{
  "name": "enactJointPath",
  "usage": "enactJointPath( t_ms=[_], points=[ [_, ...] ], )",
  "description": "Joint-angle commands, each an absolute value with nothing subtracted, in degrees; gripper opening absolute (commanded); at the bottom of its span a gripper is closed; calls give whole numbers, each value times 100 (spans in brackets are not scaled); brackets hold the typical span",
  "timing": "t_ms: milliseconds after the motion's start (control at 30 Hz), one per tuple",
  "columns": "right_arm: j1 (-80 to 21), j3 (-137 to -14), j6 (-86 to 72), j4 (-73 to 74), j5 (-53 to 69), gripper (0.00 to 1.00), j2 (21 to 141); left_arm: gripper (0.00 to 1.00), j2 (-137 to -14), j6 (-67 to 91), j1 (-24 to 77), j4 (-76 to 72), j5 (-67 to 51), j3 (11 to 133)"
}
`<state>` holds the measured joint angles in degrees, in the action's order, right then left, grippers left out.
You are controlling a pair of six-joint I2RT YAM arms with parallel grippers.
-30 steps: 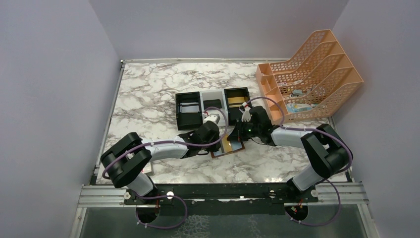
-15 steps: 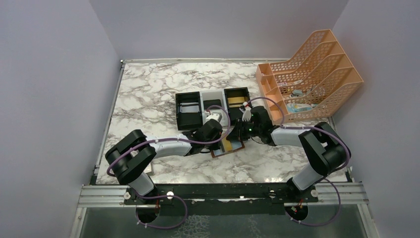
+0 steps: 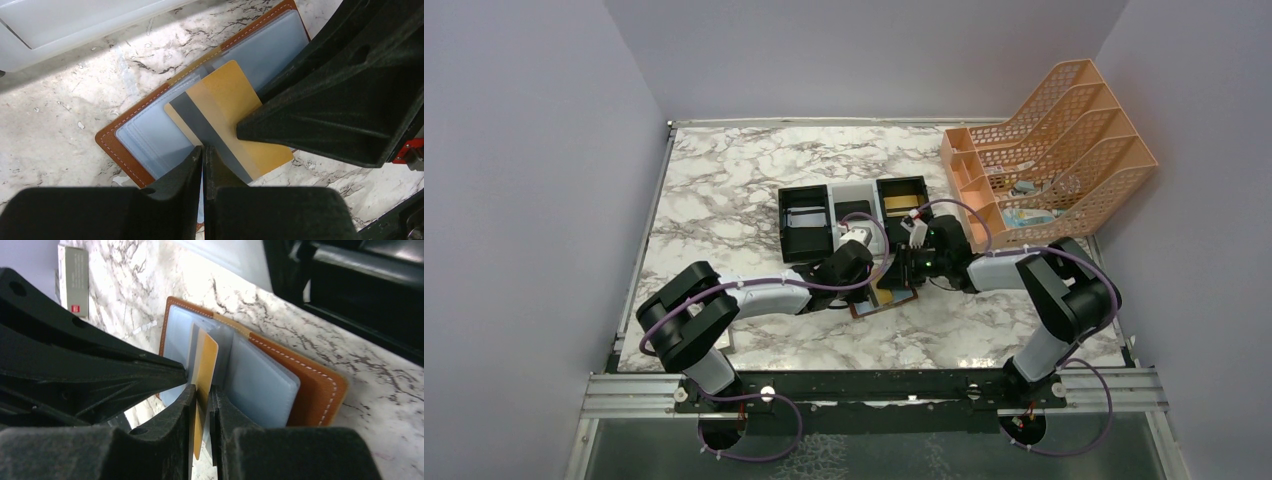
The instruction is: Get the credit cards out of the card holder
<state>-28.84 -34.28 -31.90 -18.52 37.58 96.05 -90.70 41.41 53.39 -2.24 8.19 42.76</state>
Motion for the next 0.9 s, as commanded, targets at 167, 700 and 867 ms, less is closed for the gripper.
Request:
enactJointPath(
  t_ms=[167,700,867],
  points=[
    [-2997,-3456,-2879,-1635,4539,17,9640,8,-9187,4078,5366,48,950,4333],
    [-2700,-3189,-3104,-1290,3459,1,8841,7,-9075,4043,5362,109,1065,4280],
    [-2646,-3154,-2997,-1010,3062,1,8448,7,-9010,4034,5361,97,1081,4255]
  ],
)
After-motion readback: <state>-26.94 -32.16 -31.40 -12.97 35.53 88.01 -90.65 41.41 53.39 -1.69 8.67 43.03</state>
